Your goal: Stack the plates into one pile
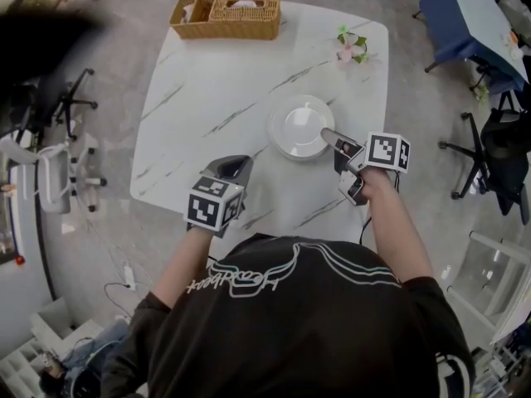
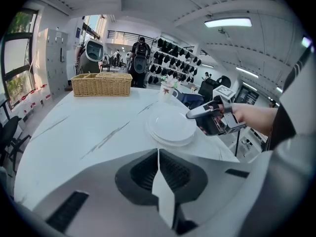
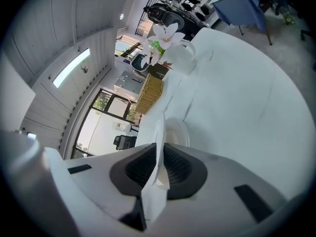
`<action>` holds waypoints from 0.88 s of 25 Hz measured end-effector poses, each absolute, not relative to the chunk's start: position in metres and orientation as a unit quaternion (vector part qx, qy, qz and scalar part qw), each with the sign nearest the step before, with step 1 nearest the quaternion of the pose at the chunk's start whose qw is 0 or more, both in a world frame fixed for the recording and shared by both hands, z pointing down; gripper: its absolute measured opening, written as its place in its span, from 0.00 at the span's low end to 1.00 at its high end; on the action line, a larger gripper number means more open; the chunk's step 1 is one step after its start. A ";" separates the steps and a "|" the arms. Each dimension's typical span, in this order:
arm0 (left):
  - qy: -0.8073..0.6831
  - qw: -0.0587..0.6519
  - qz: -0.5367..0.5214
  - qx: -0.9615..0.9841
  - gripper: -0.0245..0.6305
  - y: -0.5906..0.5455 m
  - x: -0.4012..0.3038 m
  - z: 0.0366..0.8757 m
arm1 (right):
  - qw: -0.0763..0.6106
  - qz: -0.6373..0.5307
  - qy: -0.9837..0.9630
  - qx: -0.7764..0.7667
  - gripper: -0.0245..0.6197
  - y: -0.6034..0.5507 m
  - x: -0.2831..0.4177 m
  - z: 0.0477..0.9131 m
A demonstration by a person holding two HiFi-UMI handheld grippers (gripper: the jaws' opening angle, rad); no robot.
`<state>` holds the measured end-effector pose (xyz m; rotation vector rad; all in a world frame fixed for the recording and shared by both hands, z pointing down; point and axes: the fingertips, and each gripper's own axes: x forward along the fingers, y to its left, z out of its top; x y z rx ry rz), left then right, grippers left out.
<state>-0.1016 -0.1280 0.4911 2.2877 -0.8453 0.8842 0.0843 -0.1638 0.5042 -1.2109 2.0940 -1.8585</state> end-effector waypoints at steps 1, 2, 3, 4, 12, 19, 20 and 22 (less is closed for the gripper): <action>-0.312 0.271 0.329 0.849 0.08 -0.128 -0.101 0.492 | 0.044 -0.605 0.692 -0.392 0.12 -0.164 0.083 0.503; -0.311 0.271 0.330 0.849 0.08 -0.128 -0.100 0.493 | 0.041 -0.601 0.699 -0.386 0.19 -0.164 0.082 0.503; -0.311 0.271 0.330 0.849 0.08 -0.128 -0.099 0.494 | 0.037 -0.596 0.706 -0.380 0.27 -0.163 0.080 0.502; -0.310 0.272 0.330 0.849 0.08 -0.128 -0.099 0.495 | 0.031 -0.589 0.716 -0.374 0.32 -0.162 0.078 0.501; -0.312 0.277 0.335 0.845 0.08 -0.121 -0.098 0.500 | -0.092 -0.509 0.797 -0.312 0.50 -0.144 0.066 0.499; -0.315 0.280 0.335 0.843 0.08 -0.112 -0.095 0.502 | -0.299 -0.377 0.841 -0.246 0.52 -0.125 0.061 0.511; -0.317 0.280 0.335 0.842 0.08 -0.111 -0.095 0.502 | -0.319 -0.363 0.842 -0.241 0.52 -0.124 0.062 0.514; -0.320 0.282 0.334 0.841 0.08 -0.108 -0.095 0.503 | -0.358 -0.335 0.840 -0.233 0.52 -0.123 0.062 0.517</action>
